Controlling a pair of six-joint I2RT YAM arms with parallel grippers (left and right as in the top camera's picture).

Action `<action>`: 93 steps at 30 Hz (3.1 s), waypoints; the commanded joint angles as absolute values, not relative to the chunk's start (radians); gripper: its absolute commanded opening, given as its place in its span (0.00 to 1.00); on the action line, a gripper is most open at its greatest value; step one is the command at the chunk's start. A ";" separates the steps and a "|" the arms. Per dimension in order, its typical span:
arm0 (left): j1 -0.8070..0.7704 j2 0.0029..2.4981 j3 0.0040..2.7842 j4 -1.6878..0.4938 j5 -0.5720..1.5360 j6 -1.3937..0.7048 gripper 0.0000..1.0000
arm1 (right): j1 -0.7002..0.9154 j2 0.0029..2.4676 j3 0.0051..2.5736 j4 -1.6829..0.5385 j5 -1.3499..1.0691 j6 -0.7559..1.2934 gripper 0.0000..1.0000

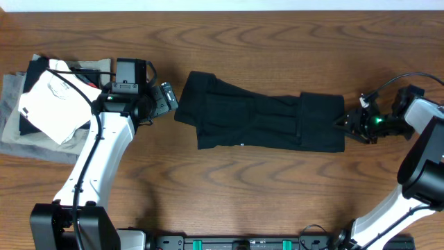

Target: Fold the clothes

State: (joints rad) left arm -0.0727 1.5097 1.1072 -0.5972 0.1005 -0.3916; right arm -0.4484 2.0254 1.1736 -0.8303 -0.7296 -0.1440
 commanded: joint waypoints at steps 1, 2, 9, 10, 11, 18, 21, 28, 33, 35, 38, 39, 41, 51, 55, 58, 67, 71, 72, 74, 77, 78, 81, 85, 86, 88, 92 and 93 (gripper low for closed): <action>-0.067 1.510 1.094 -0.601 0.089 -0.386 0.98 | -0.438 2.124 1.150 -0.810 -0.656 -0.166 0.47; -0.067 1.510 1.094 -0.602 0.088 -0.386 0.98 | -0.438 2.129 1.150 -0.803 -0.656 -0.166 0.42; -0.067 1.510 1.094 -0.607 0.088 -0.385 0.98 | -0.441 2.131 1.153 -0.777 -0.618 -0.102 0.01; -0.067 1.510 1.094 -0.607 0.088 -0.385 0.98 | -0.442 2.130 1.158 -0.778 -0.590 -0.085 0.01; -0.067 1.510 1.094 -0.607 0.089 -0.385 0.98 | -0.443 2.129 1.162 -0.781 -0.570 -0.075 0.01; -0.067 1.510 1.094 -0.606 0.088 -0.385 0.98 | -0.471 2.061 1.245 -0.889 -0.439 -0.055 0.01; -0.067 1.510 1.094 -0.606 0.088 -0.385 0.98 | -0.482 2.001 1.293 -0.960 -0.340 -0.026 0.01; -0.067 1.510 1.094 -0.605 0.088 -0.385 0.98 | -0.470 1.865 1.322 -1.044 -0.041 0.048 0.01; -0.067 1.510 1.094 -0.606 0.088 -0.385 0.98 | -0.465 1.802 1.325 -1.068 0.030 0.115 0.01; -0.067 1.510 1.094 -0.605 0.088 -0.385 0.98 | -0.450 1.782 1.328 -1.087 0.049 0.120 0.01; -0.067 1.510 1.094 -0.603 0.088 -0.385 0.98 | -0.414 1.767 1.328 -1.091 0.049 0.120 0.01; -0.067 1.510 1.094 -0.601 0.088 -0.385 0.98 | -0.398 1.767 1.328 -1.091 0.049 0.120 0.01; -0.067 1.510 1.094 -0.601 0.088 -0.385 0.98 | -0.369 1.768 1.327 -1.097 0.049 0.120 0.01; -0.067 1.510 1.094 -0.602 0.088 -0.385 0.98 | -0.188 1.768 1.327 -1.090 0.087 0.153 0.01; -0.067 1.510 1.094 -0.602 0.088 -0.385 0.98 | -0.137 1.768 1.327 -1.098 0.076 0.153 0.01; -0.067 1.510 1.094 -0.602 0.088 -0.385 0.98 | -0.091 1.768 1.327 -1.101 0.063 0.153 0.01; -0.067 1.510 1.094 -0.602 0.088 -0.385 0.98 | 0.038 1.768 1.327 -1.089 0.009 0.187 0.03; -0.067 1.510 1.094 -0.602 0.088 -0.385 0.98 | 0.078 1.769 1.327 -1.093 -0.012 0.187 0.29; -0.067 1.510 1.094 -0.602 0.088 -0.385 0.98 | 0.088 1.769 1.326 -1.093 -0.017 0.186 0.35; -0.067 1.510 1.094 -0.602 0.088 -0.385 0.98 | 0.107 1.769 1.326 -1.089 -0.032 0.187 0.38; -0.067 1.510 1.094 -0.602 0.088 -0.385 0.98 | 0.124 1.769 1.326 -1.068 -0.070 0.187 0.36; -0.067 1.510 1.094 -0.602 0.088 -0.385 0.98 | 0.126 1.769 1.326 -1.061 -0.076 0.187 0.36; -0.067 1.510 1.094 -0.602 0.088 -0.385 0.98 | 0.120 1.769 1.340 -1.058 -0.079 0.198 0.34; -0.067 1.510 1.094 -0.602 0.088 -0.385 0.98 | 0.083 1.769 1.419 -1.113 -0.064 0.199 0.31; -0.067 1.510 1.094 -0.602 0.088 -0.385 0.98 | 0.072 1.769 1.439 -1.126 -0.064 0.199 0.30; -0.067 1.510 1.094 -0.602 0.088 -0.385 0.98 | 0.047 1.769 1.475 -1.146 -0.073 0.198 0.27; -0.067 1.510 1.094 -0.601 0.088 -0.385 0.98 | 0.024 1.769 1.478 -1.202 -0.111 0.175 0.09; -0.067 1.510 1.094 -0.602 0.088 -0.385 0.98 | 0.025 1.769 1.471 -1.214 -0.099 0.175 0.06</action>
State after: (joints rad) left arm -0.0727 1.5097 1.1072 -0.6014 0.1005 -0.3916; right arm 0.0326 1.7874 1.4738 -1.1824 -0.0837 0.1806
